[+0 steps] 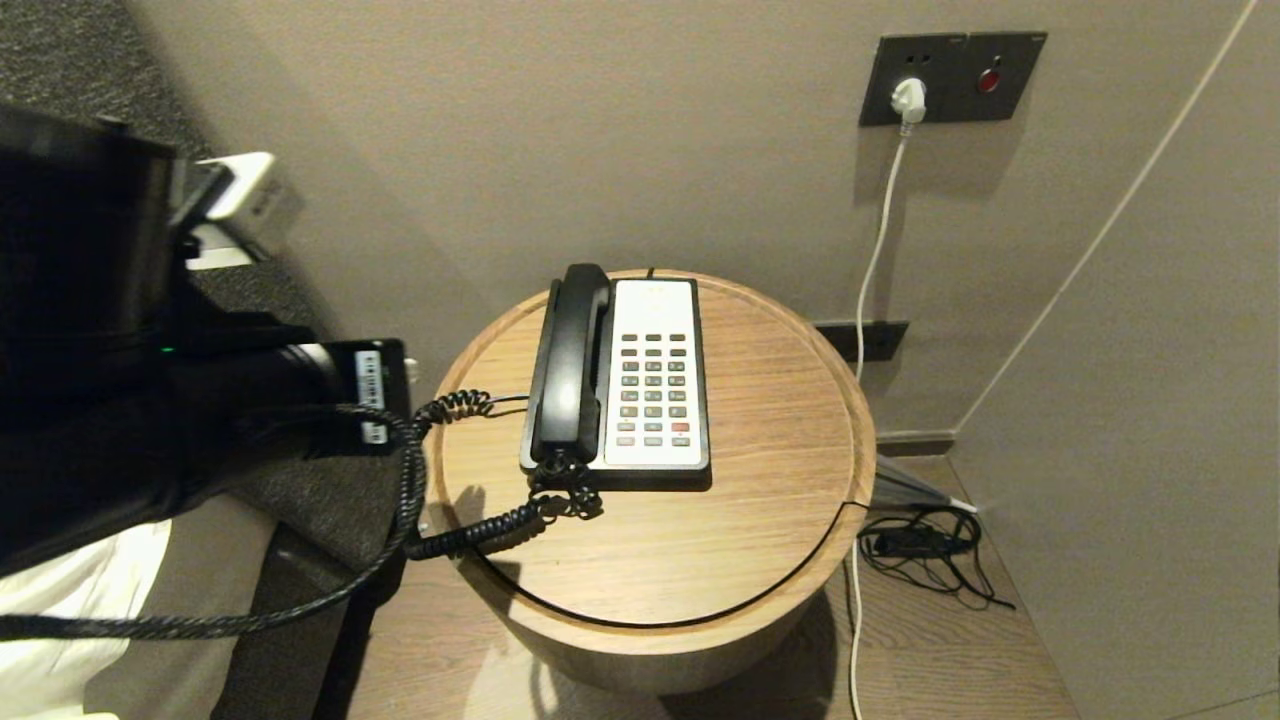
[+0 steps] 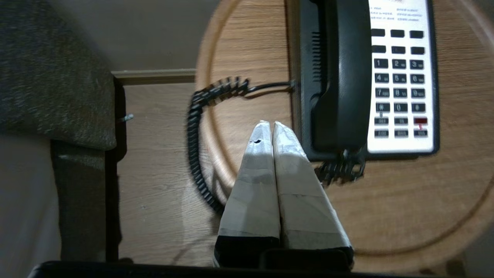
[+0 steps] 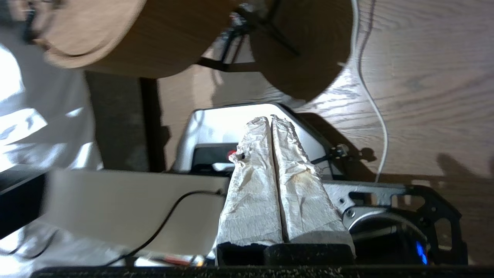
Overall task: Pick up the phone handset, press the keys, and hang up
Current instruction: End the call using the dial pad
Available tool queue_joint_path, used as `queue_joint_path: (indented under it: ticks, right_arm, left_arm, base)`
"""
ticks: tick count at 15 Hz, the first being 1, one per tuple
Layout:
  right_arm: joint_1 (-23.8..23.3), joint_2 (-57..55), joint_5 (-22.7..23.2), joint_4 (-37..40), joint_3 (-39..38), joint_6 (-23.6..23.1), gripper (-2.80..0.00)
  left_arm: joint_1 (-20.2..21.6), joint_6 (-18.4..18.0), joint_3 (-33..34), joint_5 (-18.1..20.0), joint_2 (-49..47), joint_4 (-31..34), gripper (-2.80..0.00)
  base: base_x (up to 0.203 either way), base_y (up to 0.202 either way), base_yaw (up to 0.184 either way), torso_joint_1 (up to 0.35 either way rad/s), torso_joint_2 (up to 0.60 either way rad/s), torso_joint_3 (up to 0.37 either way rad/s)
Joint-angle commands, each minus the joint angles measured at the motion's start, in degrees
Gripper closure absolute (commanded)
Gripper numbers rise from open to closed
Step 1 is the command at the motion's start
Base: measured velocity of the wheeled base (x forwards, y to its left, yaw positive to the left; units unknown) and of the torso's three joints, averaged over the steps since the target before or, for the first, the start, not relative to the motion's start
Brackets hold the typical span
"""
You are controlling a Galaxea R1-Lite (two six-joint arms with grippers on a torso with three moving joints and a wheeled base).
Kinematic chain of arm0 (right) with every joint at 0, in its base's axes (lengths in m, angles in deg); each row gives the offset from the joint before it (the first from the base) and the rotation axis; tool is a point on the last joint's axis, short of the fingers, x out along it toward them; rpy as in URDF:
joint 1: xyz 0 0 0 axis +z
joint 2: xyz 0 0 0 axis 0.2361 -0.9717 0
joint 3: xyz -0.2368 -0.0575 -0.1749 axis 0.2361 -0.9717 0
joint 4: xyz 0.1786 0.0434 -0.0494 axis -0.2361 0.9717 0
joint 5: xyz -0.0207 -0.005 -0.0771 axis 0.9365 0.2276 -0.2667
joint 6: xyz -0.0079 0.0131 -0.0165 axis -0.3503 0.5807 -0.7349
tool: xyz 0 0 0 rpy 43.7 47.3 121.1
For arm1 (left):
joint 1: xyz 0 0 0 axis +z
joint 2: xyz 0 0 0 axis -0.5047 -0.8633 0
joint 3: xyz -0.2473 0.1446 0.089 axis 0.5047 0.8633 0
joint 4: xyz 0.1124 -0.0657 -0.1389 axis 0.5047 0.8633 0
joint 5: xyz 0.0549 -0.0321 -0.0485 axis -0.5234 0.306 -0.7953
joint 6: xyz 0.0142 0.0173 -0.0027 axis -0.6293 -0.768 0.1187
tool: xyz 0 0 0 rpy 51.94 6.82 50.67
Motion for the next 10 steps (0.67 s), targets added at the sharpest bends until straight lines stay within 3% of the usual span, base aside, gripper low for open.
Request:
queue_joint_path:
  ticks: [1,3,6,8,10]
  right_arm:
    - [0.0,-2.8,0.7,3.9,7.3,0.1,0.00]
    - [0.0,-12.1,1.2,5.2,13.3,0.0,0.00]
    - [0.6,-29.1,3.0,6.1,26.0,0.0,0.00]
    - [2.2,-41.0,3.7,6.1,35.2,0.3,0.00]
    - [7.2,-51.0,3.2,6.6,44.2,0.7,0.00]
  left_arm:
    - [0.5,-0.3,4.3,0.6,10.5,0.0,0.00]
    - [4.6,-0.6,8.4,4.7,15.2,-0.1,0.00]
    - [6.4,-1.9,12.7,9.0,20.3,-0.5,0.00]
    - [6.7,-1.0,14.3,9.2,21.8,-0.6,0.00]
    - [6.8,2.7,19.3,9.1,22.9,-1.0,0.00]
  base:
    - [0.000,0.000,0.000,0.000,0.00,0.000]
    - [0.000,0.000,0.000,0.000,0.00,0.000]
    - [0.000,0.000,0.000,0.000,0.00,0.000]
    - [0.000,0.000,0.000,0.000,0.00,0.000]
    - [0.000,0.000,0.000,0.000,0.00,0.000]
